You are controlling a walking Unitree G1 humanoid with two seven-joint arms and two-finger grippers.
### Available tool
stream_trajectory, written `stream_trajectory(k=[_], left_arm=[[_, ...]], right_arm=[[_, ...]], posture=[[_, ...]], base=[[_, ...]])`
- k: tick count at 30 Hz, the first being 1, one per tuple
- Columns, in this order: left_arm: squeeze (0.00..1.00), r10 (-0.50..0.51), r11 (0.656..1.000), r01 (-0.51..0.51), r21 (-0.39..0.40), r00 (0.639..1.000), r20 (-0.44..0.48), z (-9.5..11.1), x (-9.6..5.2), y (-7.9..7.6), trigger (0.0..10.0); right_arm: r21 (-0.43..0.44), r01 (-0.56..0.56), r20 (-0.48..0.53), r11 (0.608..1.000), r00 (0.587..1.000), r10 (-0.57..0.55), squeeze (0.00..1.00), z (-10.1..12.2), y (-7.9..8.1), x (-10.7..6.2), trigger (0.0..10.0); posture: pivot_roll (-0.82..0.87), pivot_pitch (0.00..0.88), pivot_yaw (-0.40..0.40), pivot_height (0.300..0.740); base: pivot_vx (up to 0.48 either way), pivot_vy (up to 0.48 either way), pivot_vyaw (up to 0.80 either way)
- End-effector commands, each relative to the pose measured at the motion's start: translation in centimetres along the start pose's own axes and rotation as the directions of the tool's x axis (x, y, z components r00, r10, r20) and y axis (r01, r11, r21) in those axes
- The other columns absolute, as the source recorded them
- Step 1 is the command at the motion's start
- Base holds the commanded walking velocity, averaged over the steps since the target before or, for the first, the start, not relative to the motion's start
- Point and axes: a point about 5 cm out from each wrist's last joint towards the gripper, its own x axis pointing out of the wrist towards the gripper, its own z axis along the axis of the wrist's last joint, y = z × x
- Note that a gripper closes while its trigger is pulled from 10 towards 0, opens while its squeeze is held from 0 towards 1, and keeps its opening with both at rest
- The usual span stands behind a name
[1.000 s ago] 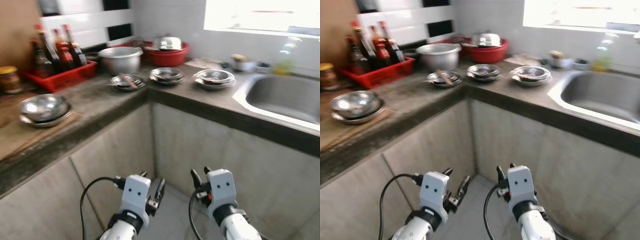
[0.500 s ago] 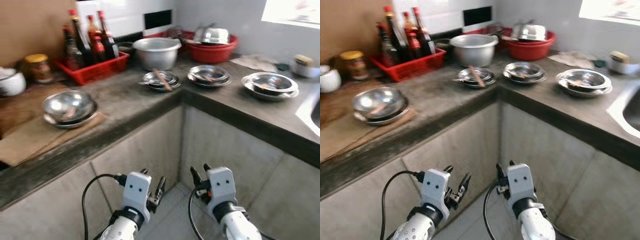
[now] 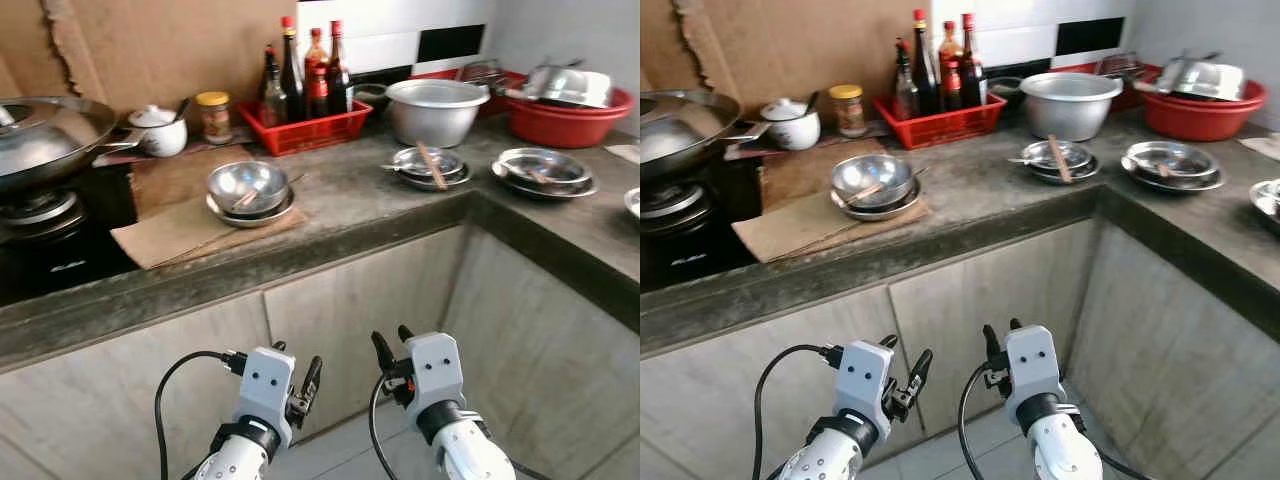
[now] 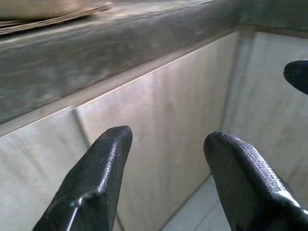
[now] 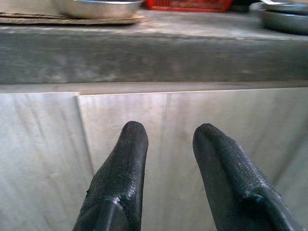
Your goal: Kitchen organization
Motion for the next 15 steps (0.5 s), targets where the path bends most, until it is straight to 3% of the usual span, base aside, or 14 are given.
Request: stream_trajectory(k=[1, 15], left_arm=[[0.00, 0.002, 1.000, -0.002, 0.005, 1.000, -0.007, 0.11, 0.00, 0.12, 10.0], [0.00, 0.002, 1.000, -0.002, 0.004, 1.000, -0.009, 0.14, -0.07, 0.02, 10.0]], right_arm=[[0.004, 0.001, 0.001, 1.000, 1.000, -0.001, 0.00, -0.02, 0.04, 0.07, 10.0], [0.002, -0.003, -0.006, 1.000, 1.000, 0.003, 0.00, -0.14, 0.07, 0.10, 10.0]], posture=[[0.11, 0.001, -0.011, 0.740], [0.11, 0.004, -0.013, 0.740]], base=[[0.000, 0.000, 0.80], [0.000, 0.000, 0.80]])
